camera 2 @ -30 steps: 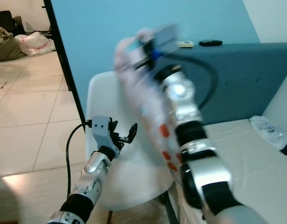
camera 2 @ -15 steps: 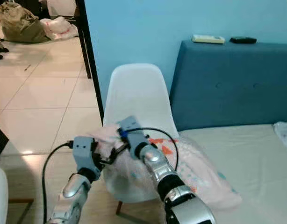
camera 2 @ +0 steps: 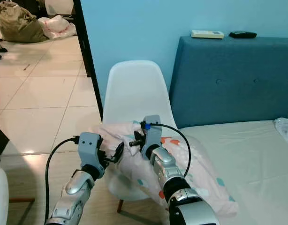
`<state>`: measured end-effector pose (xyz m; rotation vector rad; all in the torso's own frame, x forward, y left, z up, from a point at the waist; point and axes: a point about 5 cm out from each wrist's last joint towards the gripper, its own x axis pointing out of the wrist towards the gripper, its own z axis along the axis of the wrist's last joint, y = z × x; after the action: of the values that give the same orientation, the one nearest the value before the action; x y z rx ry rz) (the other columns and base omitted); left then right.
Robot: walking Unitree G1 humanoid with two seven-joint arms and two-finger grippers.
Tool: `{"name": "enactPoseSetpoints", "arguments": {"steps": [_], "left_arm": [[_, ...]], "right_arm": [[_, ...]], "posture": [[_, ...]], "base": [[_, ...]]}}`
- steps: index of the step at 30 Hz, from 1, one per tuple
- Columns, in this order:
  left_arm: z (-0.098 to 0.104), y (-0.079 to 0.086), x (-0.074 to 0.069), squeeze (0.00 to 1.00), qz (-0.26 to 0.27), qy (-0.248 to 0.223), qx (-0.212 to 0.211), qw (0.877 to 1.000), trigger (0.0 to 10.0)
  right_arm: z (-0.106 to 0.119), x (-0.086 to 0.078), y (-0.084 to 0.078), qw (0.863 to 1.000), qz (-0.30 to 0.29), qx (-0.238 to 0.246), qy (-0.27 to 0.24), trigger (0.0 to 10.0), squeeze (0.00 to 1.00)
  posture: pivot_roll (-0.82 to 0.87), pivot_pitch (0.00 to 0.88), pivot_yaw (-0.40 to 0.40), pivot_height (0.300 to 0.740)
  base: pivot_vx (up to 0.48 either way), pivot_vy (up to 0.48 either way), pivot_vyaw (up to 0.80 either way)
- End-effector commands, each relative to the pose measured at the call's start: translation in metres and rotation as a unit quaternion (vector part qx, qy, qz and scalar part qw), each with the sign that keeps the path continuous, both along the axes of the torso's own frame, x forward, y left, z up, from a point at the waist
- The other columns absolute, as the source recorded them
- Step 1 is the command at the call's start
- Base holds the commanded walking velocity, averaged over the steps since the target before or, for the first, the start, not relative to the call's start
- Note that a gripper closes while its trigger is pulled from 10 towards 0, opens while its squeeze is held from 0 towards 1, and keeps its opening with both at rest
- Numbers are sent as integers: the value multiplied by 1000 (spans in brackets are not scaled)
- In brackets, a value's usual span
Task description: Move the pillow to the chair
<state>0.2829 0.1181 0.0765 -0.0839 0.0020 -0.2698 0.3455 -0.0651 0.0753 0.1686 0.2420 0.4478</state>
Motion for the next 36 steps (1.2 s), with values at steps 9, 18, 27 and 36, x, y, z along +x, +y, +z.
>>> {"name": "enactPoseSetpoints", "arguments": {"steps": [9,18,27,36], "left_arm": [[-7,-1,-4,0,-10,25,40,999,10000],[-7,2,2,0,-6,33,58,998,10000],[-7,-6,0,0,-19,39,55,998,10000],[-4,0,4,0,-7,36,53,998,10000]], "right_arm": [[-9,1,-14,996,-73,32,48,10000,0],[6,11,-25,994,-89,62,22,10000,0],[1,8,-21,996,-69,35,37,10000,0],[4,8,-13,997,-41,55,32,10000,0]], "posture": [[110,81,-59,640],[95,83,-56,620],[88,94,-50,575],[88,83,-51,533]], "base": [[0,0,0],[0,0,0],[0,0,0],[0,0,0]]}}
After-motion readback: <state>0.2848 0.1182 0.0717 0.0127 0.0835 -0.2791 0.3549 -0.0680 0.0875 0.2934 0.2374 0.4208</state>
